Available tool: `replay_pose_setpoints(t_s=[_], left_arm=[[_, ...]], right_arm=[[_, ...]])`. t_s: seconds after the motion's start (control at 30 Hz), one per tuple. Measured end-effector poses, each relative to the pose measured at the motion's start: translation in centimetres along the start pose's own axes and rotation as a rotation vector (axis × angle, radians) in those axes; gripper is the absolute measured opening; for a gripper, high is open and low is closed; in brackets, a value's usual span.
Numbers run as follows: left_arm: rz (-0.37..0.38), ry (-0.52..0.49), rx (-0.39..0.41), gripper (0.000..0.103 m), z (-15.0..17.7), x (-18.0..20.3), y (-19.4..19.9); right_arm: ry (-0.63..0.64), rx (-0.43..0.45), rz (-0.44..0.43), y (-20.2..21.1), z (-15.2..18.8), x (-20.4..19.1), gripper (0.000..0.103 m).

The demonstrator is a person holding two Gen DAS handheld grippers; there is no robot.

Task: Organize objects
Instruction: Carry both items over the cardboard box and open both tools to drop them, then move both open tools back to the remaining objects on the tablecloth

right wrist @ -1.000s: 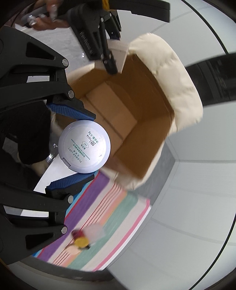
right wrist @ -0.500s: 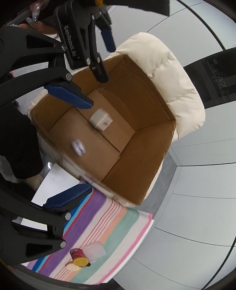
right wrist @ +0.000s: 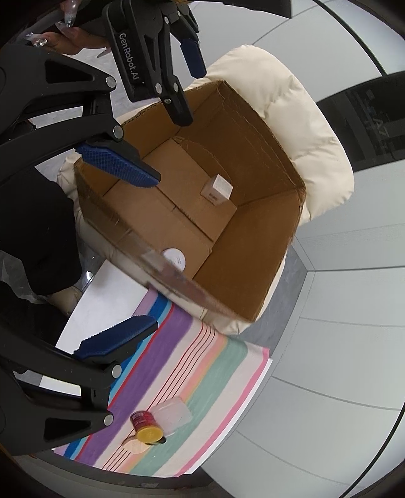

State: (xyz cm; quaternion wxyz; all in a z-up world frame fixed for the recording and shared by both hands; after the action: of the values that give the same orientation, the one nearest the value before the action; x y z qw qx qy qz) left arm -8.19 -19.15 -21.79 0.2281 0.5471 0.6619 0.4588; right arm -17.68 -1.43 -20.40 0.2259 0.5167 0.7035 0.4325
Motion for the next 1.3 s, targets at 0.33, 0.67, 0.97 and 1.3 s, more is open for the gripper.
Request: replay_pose_setpoints(t_s=[0.33,0.67,0.97,1.3], left_arm=[[0.021,-0.109,0.0,0.089,1.4,3.6,0.1],[0.134,-0.216,-0.028,0.089,1.9,9.9,-1.0],[0.214,-0.336,-0.061,0.089,2.3,18.4,-2.7],[0.306,-0.437,-0.141,0.089,3.9,27.8,-5.3]], right_arm=[[-0.151,0.045,0.068,1.9,1.3,6.0,0.087],[-0.289,0.033,0.194,2.9,4.8,15.7,0.087],[-0.423,-0.006,0.282,3.8,8.8,24.5,0.087],[-0.519,-0.03,0.356,5.0,13.3,31.7,0.087]])
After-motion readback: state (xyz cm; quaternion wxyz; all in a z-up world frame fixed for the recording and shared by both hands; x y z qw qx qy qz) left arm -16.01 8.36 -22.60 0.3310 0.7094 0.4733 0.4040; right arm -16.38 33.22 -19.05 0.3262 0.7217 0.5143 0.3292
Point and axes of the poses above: each gripper's, at about its wrist camera, not at the fingertips, and y roughly against the way its jaws point, x to its right, z to its underside, the point moved 8 cm from there along -y, roughly the way its jaws point, and after that the axes turned 14 degrees about z, right-handed, at the moved point
